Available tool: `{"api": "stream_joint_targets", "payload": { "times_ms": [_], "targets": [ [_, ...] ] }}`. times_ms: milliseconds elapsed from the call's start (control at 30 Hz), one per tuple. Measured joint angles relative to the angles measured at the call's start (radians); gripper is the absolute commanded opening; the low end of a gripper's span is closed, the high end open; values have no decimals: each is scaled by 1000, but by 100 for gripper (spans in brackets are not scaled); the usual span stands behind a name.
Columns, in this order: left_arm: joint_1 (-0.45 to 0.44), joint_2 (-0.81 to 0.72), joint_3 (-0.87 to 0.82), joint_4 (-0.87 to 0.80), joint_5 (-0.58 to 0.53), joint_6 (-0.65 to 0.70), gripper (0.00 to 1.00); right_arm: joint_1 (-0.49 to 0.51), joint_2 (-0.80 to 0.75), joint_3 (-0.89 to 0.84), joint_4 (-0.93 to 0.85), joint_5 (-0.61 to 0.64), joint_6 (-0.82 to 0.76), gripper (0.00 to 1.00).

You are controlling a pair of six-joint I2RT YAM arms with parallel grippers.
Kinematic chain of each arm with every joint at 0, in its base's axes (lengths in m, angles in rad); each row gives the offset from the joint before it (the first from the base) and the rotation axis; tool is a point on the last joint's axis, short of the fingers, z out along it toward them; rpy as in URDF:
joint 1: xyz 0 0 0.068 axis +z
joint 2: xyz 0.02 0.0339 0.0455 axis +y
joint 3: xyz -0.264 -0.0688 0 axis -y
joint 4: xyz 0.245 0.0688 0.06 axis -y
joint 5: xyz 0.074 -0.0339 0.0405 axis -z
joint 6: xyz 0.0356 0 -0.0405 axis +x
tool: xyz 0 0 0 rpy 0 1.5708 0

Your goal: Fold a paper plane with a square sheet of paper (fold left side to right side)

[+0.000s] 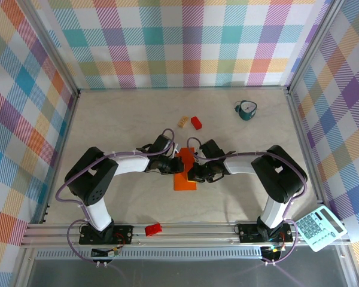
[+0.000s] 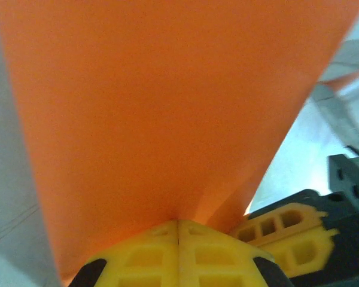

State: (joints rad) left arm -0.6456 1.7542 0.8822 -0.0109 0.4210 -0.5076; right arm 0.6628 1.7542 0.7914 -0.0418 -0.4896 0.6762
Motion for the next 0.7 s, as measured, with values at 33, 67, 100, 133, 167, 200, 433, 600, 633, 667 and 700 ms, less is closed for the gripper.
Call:
{"api": "stream_joint_targets", "payload": {
  "times_ms": [33,67,100,133,167,200,433,600,633,667,700],
  "targets": [
    [2,-2,-2,16,9,2,0,0,2,5,-9,2,-3,0],
    [6,-3,-2,28,17,5,0,0,5,10,-17,2,-6,0],
    [8,-3,-3,39,25,8,0,0,6,13,-23,3,-8,0],
    [12,-3,-3,49,33,15,0,0,8,17,-31,3,-10,0],
    [16,-3,-3,59,39,21,0,0,10,21,-38,3,-11,0],
    [21,-3,-3,70,47,27,0,0,10,24,-43,3,-12,0],
    [51,21,-3,119,77,54,0,0,12,39,-70,18,-32,0],
    [66,40,-11,123,87,64,0,1,13,47,-86,26,-38,0],
    [69,43,-13,123,87,64,0,1,14,50,-89,27,-39,0],
    [72,47,-14,124,87,66,0,1,16,54,-95,26,-41,0],
    [74,50,-15,124,87,68,0,1,18,57,-100,26,-42,0]
  ]
}}
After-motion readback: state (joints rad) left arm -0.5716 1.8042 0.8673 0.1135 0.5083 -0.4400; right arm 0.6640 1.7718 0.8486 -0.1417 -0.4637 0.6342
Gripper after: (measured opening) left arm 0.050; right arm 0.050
